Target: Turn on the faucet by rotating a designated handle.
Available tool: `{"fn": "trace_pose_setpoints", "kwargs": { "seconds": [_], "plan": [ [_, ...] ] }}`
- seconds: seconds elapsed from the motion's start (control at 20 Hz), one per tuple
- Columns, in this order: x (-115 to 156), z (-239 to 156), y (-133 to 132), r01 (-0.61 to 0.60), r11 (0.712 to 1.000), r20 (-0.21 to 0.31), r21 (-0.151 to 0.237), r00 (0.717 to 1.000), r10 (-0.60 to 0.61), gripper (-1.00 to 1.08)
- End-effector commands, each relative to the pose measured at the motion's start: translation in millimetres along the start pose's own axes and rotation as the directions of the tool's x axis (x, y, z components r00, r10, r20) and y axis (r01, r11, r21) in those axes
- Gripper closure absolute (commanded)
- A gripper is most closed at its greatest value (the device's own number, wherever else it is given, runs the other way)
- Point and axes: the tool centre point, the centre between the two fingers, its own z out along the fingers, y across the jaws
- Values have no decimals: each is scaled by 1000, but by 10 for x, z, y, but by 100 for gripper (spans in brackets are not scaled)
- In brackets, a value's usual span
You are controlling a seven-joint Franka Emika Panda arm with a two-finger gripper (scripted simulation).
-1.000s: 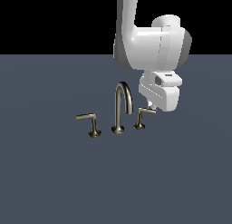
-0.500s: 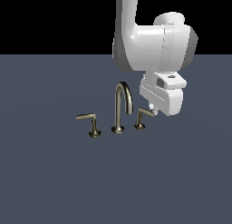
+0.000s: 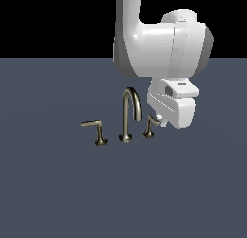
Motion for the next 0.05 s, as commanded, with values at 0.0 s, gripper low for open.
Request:
{"fn": "trace_pose_setpoints", "kwargs": {
  "seconds": [0.0],
  "plan": [
    [-130, -4, 28, 13, 1000, 6, -5, 1000, -12, 108]
  ]
}}
